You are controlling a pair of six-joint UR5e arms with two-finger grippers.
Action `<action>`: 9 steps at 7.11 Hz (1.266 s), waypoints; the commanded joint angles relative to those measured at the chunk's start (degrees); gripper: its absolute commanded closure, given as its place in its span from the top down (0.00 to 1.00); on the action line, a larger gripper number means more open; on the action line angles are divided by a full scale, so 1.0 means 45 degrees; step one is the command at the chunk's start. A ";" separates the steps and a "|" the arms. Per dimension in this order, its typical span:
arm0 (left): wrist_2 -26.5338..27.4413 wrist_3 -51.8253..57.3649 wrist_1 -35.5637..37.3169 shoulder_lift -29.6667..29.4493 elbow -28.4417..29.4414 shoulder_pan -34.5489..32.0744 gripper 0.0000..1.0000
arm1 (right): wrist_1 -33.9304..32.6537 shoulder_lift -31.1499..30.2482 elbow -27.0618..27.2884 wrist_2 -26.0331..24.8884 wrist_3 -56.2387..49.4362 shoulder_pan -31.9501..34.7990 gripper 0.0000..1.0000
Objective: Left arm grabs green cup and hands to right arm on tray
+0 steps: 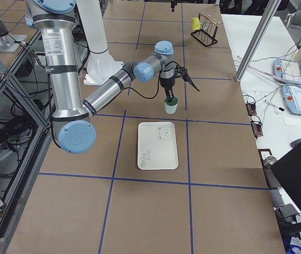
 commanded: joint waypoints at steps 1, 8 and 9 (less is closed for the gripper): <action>-0.1406 0.3042 0.0113 0.2030 0.0151 -0.2693 1.00 | 0.2998 -0.1863 -0.0698 0.1014 -0.0693 0.1013 0.00; -0.1544 0.3957 0.0075 0.3932 -0.0160 -0.4697 1.00 | 0.5733 -0.2633 -0.2579 -0.0066 0.1686 0.0165 0.02; -0.1544 0.3957 0.0075 0.3913 -0.0161 -0.4697 1.00 | 0.5733 -0.2614 -0.2792 -0.0288 0.1805 -0.0268 0.03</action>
